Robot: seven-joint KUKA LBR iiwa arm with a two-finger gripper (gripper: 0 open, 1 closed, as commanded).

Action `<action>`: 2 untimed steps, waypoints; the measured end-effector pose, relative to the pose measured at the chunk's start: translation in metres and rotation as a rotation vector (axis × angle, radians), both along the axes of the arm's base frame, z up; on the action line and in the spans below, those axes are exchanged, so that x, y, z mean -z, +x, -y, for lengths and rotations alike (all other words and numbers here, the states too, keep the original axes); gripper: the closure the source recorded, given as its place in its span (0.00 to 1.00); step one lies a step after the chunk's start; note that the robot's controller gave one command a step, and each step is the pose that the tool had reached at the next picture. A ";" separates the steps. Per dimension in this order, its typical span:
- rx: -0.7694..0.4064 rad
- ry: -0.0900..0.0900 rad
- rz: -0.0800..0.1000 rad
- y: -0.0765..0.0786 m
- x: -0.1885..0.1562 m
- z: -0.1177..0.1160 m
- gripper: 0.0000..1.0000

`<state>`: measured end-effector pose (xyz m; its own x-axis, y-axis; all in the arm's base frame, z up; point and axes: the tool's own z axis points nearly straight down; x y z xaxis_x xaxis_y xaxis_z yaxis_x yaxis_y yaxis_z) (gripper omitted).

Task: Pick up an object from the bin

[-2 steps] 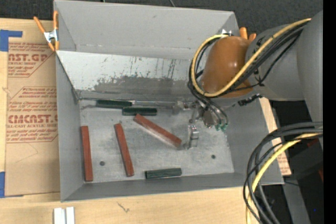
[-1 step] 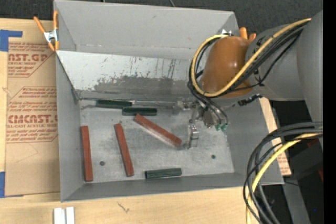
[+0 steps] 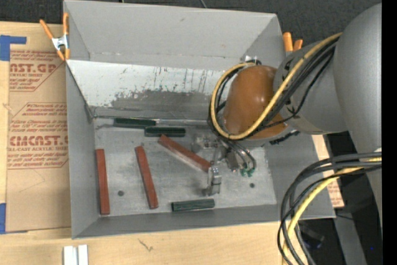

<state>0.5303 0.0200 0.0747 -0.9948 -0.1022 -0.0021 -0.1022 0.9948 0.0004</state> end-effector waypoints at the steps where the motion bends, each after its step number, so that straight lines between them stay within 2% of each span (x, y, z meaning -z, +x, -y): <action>1: 0.173 0.001 -0.001 0.017 0.003 -0.010 1.00; 2: 0.173 0.001 -0.001 0.017 0.003 -0.010 1.00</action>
Offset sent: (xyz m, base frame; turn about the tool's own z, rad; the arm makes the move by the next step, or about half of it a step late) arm 0.0000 0.0000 0.0000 0.0000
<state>0.5471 0.0300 0.0720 -0.9975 0.0703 -0.0015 0.0703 0.9975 0.0010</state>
